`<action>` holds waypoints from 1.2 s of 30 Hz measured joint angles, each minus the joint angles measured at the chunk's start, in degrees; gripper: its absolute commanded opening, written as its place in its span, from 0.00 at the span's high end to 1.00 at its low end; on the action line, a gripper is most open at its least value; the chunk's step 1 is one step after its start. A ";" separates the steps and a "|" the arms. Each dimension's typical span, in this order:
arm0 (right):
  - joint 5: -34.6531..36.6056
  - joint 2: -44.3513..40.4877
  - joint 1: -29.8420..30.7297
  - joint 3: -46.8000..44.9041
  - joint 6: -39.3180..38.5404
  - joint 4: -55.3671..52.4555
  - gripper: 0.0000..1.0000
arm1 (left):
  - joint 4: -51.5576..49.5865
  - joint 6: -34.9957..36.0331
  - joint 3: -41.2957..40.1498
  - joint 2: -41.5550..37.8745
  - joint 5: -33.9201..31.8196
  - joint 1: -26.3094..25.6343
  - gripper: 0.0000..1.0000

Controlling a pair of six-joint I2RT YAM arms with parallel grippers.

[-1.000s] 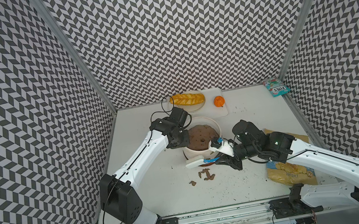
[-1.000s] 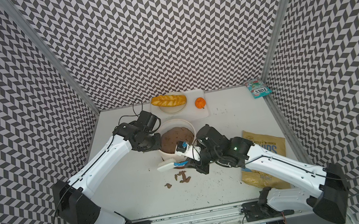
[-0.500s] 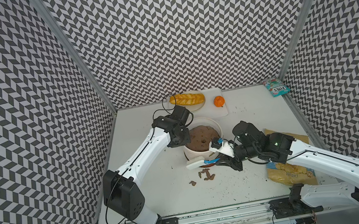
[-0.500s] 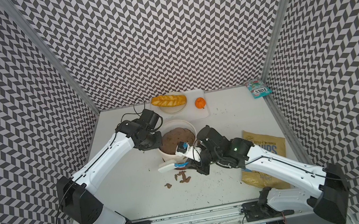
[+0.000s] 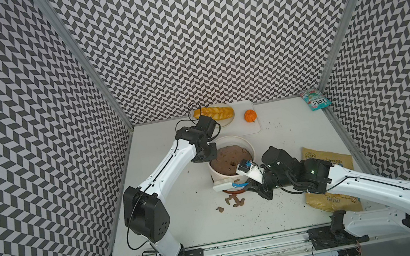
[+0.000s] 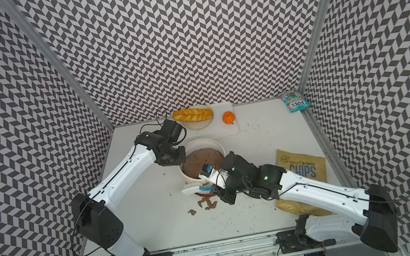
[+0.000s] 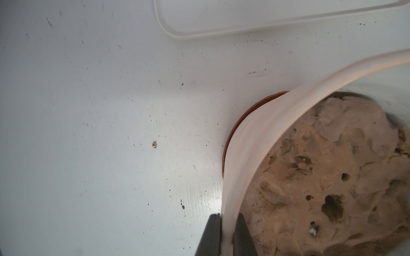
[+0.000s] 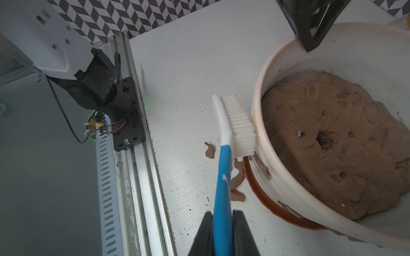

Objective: Scrub the dried mud off the ceramic pot
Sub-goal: Brush off the soil from the pot.

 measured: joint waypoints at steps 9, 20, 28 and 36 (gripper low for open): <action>14.03 0.13 6.91 -1.79 11.21 1.03 1.00 | -0.22 2.43 0.85 0.70 0.59 0.90 0.95; 21.92 2.36 11.52 -4.81 20.57 3.32 1.00 | 0.79 2.89 0.83 0.70 0.59 0.96 0.95; 22.97 3.74 12.33 -5.27 23.96 4.07 1.00 | 1.64 3.30 0.61 0.70 0.70 1.20 0.95; 23.54 3.80 13.49 -4.74 25.40 1.11 1.00 | 1.79 3.72 0.50 0.63 0.70 1.22 0.96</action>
